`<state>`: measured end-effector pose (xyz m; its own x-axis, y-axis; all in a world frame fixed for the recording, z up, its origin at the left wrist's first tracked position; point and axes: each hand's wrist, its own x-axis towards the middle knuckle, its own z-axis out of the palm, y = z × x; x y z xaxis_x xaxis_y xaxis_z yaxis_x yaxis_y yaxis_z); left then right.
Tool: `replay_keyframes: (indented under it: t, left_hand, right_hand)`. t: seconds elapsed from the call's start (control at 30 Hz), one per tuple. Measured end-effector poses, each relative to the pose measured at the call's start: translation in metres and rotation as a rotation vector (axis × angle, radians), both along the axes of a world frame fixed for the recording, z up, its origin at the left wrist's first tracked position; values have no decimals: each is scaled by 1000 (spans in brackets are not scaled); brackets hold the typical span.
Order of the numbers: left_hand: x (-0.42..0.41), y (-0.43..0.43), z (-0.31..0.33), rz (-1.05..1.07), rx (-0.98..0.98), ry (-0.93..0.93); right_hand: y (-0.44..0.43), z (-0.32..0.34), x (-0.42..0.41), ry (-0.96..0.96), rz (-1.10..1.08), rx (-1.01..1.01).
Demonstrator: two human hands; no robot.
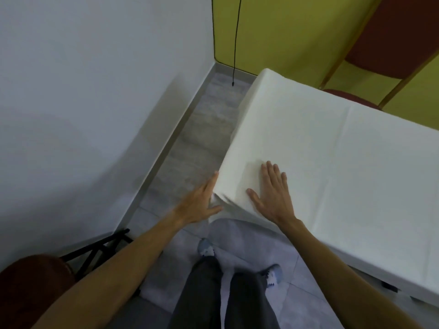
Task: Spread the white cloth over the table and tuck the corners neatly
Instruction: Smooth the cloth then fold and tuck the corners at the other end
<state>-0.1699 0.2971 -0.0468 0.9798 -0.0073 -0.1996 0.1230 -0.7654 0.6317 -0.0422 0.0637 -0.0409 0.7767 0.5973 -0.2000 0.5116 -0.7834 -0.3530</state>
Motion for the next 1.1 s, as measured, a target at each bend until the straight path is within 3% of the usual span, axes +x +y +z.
replay_keyframes:
  t: [0.1,0.23,0.4,0.57,0.83,1.1]
  left_hand:
    - [-5,1,-8,93,-47,87]
    - [-6,11,-26,115,-103,106]
    - [1,19,-33,97,-19,-11]
    - [11,24,-33,27,39,-153]
    - [14,35,-37,-63,40,-112]
    - [3,44,-42,24,14,-218]
  right_hand:
    - [34,-1,-11,-34,254,5]
    - [65,-5,-16,-143,418,-11]
    - [92,-10,-12,-228,532,6]
    - [108,-18,-17,-263,498,-28]
    - [106,-30,-21,-301,456,25]
    - [107,-24,-21,-292,457,-1]
